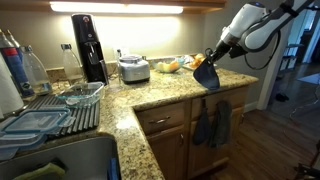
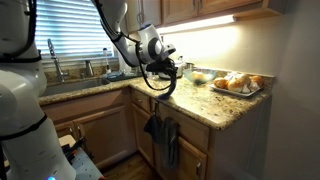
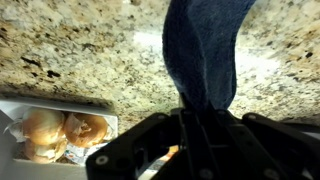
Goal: Take the oven mitts off the hanger and put them on the counter
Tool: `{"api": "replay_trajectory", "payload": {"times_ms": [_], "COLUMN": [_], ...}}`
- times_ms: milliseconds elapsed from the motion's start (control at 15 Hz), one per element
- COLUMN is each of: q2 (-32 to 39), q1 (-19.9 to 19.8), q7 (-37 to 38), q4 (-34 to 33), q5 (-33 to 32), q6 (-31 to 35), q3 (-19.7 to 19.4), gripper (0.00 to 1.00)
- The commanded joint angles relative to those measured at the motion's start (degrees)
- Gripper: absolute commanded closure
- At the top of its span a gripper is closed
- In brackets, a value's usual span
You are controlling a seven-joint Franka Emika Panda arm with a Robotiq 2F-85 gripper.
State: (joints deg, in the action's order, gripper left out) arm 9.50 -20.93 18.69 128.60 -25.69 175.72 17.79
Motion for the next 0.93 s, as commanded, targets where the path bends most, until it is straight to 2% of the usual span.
{"api": "replay_trajectory", "payload": {"times_ms": [0,133,200,333,600,867], "q2": [3.3,4.9,5.8,6.9,6.2,3.8], "q1": [4.5,7.1,8.4,10.8,11.5,10.0], "q7": [6.3,9.3,10.8,13.2,14.0,12.5], "q4": [-4.2,-6.1,-7.1,-8.7,-7.8,-5.2], "q5": [-6.0,-9.0,-10.3,-12.1,-9.8,-7.3], "q6": [-0.5,-0.6,-0.8,-1.3,-3.0,-4.8], "q3": [-4.8,-7.8,-9.2,-11.7,-11.1,-8.7], "gripper": [0.92,0.89,0.64,0.57,0.31,0.05]}}
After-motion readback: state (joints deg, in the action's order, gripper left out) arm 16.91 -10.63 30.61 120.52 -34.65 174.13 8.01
